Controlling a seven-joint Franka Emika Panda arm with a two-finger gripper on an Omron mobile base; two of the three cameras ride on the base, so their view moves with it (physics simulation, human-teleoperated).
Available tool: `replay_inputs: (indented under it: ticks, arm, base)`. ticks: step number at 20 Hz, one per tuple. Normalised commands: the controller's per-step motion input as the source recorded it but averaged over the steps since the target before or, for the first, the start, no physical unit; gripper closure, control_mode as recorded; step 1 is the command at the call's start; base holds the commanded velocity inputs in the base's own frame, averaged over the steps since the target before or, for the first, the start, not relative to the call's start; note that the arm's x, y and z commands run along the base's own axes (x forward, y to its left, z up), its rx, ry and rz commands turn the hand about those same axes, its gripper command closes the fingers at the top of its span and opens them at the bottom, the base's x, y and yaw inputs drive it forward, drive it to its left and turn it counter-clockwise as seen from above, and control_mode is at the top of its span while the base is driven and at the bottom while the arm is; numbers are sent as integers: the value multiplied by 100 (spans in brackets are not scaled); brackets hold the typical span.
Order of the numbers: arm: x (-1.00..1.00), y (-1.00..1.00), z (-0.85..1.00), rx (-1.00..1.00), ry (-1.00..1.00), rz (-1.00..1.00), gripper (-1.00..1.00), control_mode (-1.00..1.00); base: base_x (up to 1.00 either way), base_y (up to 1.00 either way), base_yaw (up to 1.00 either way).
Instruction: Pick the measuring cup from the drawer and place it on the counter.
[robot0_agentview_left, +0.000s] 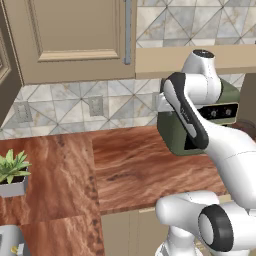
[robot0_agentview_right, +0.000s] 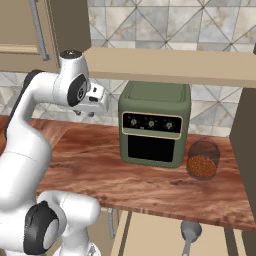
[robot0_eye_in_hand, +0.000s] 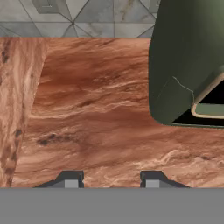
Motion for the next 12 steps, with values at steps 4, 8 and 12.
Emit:
replay_inputs:
  ticks: [4, 8, 12]
  arm:
    - [-31, -6, 0, 0, 0, -1, -100, -100]
    - [-96, -44, -2, 7, -6, -12, -100, -100]
    - [-100, -84, -6, 16, -3, -20, -100, -100]
  base:
    - [0, 0, 0]
    - [0, 0, 0]
    - [0, 0, 0]
